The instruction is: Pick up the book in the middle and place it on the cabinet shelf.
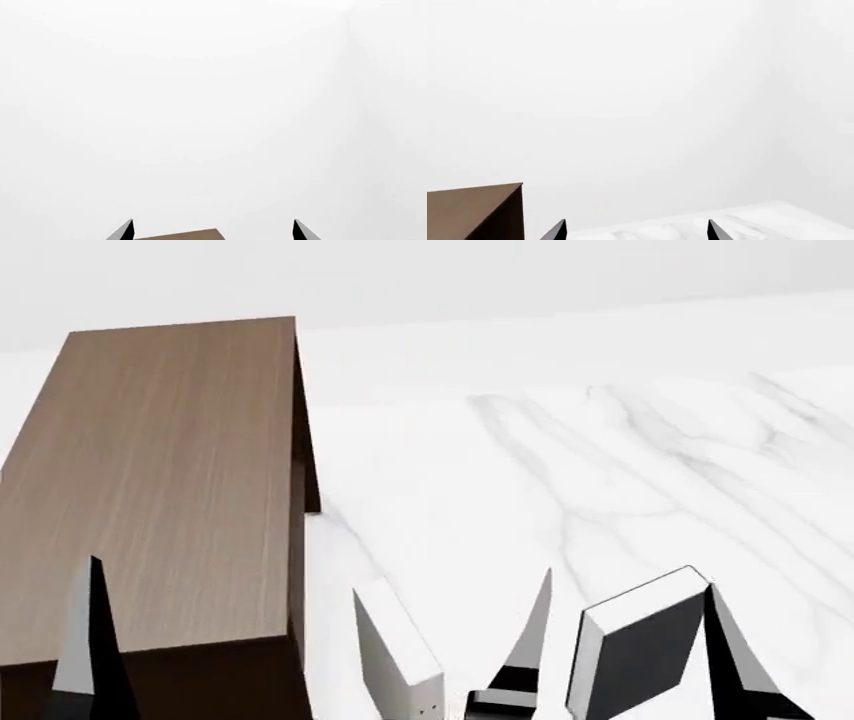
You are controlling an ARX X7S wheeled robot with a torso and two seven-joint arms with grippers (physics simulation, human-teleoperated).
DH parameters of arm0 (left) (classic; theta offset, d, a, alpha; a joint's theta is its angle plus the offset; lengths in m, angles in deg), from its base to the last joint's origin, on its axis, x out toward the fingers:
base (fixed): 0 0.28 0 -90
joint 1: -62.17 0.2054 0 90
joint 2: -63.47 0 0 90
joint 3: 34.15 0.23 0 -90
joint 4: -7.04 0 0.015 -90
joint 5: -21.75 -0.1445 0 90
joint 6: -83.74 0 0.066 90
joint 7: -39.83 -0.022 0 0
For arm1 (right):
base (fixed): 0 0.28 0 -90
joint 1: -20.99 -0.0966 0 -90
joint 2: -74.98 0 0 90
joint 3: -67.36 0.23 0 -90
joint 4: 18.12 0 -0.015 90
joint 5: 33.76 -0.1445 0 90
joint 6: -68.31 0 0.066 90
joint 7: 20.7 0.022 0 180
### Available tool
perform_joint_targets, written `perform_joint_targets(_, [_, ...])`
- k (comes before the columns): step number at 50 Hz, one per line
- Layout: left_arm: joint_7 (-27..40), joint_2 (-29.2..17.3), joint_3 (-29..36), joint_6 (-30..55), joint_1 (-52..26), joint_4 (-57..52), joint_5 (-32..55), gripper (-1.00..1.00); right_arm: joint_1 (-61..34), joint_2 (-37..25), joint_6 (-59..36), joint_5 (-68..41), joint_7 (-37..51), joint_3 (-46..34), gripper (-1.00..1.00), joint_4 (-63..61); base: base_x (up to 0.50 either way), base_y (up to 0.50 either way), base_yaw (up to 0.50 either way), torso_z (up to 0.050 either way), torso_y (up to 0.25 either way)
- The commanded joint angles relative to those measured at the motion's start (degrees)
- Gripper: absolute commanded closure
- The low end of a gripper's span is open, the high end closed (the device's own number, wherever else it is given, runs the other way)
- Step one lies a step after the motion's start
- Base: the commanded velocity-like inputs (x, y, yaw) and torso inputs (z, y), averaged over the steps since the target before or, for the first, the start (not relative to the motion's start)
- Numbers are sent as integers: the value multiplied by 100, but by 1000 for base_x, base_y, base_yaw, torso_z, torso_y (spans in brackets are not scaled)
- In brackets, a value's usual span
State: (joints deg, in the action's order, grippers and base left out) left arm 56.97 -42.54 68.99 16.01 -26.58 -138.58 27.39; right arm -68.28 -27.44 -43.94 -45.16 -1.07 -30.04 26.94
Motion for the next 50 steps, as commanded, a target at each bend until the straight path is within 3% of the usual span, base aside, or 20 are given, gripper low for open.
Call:
perform_joint_targets(1, [-2,-57,-14,-41,4,11,156,-100,-55,-83,-89,97,164,-88,-100,26,0,0,-500,0,0])
perform_joint_targets(20, [-44,-184,-5,-370,96,70,333,-100,-240,-229,-636,424,430,-361,-100,-92,0,0,-50,41,0])
perform_joint_targets(50, [72,-353,12,-488,74,-48,490,-100,-269,-312,-597,350,528,-413,-100,-51,0,0,0,50,1])
